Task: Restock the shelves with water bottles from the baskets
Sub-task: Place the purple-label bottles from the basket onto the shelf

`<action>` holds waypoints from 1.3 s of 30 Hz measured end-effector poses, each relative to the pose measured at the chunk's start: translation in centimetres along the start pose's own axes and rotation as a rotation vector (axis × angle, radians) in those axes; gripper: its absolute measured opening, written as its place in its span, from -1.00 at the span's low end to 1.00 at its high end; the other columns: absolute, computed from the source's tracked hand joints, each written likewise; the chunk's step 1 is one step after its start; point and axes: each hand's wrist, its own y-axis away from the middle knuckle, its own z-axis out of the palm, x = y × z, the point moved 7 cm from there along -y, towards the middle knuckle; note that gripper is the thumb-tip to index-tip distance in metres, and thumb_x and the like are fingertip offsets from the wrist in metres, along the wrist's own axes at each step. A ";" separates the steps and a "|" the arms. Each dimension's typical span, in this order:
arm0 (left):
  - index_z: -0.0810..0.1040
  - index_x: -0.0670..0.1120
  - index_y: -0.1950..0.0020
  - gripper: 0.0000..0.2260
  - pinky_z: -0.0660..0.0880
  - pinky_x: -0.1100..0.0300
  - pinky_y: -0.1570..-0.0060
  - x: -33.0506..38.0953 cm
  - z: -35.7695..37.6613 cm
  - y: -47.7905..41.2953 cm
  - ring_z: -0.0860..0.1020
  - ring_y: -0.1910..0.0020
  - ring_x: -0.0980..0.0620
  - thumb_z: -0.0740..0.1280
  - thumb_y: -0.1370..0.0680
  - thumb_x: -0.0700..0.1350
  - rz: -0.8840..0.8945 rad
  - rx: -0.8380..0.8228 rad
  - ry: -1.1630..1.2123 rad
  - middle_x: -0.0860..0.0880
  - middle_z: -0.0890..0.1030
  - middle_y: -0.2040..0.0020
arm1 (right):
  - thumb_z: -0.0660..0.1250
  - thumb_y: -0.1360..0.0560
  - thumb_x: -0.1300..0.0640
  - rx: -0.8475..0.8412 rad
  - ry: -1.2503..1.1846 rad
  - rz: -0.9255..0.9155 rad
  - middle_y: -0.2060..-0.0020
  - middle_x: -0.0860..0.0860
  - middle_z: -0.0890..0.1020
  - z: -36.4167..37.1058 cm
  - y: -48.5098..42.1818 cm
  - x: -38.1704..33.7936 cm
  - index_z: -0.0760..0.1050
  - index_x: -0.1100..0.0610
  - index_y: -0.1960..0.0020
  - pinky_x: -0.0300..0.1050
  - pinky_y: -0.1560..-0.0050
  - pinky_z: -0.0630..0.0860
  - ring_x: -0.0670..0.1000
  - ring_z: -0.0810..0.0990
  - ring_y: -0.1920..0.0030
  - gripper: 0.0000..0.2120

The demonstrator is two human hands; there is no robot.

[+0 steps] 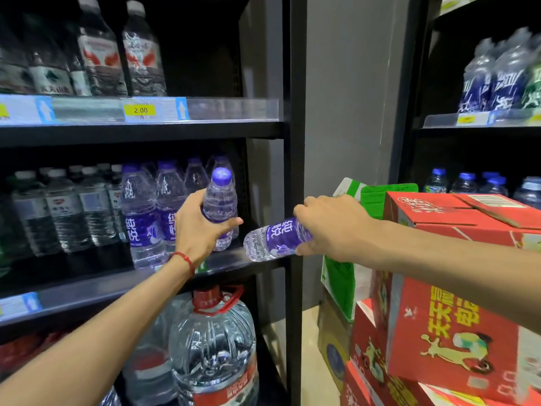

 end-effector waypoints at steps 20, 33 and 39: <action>0.33 -0.27 -0.42 -0.27 0.50 -0.20 -0.16 -0.7 1.6 -1.5 0.34 -0.30 -0.27 0.61 -0.42 -0.02 -0.056 0.189 -0.447 -0.28 0.40 -0.30 | 0.50 -0.46 -0.27 -0.122 0.034 -0.104 -0.17 0.06 0.60 1.6 1.4 0.2 0.46 0.07 -0.29 -0.02 0.04 0.43 0.14 0.63 -0.15 -0.42; 0.32 -0.20 -0.48 -0.37 0.36 -0.18 -0.31 -0.7 3.4 -1.0 0.33 -0.33 -0.27 0.51 -0.48 -0.23 -0.187 0.358 -0.547 -0.26 0.34 -0.43 | 0.51 -0.45 -0.27 -0.124 0.003 -0.132 -0.14 0.04 0.61 3.1 0.4 0.3 0.48 0.06 -0.28 0.05 -0.06 0.57 0.13 0.64 -0.14 -0.43; 0.31 -0.19 -0.52 -0.36 0.29 -0.13 -0.38 -0.9 3.6 -0.8 0.32 -0.39 -0.26 0.48 -0.49 -0.26 -0.194 0.373 -0.535 -0.24 0.32 -0.49 | 0.51 -0.45 -0.27 -0.097 0.009 -0.148 -0.14 0.04 0.60 3.5 0.0 0.0 0.49 0.06 -0.27 0.06 -0.08 0.58 0.14 0.63 -0.13 -0.43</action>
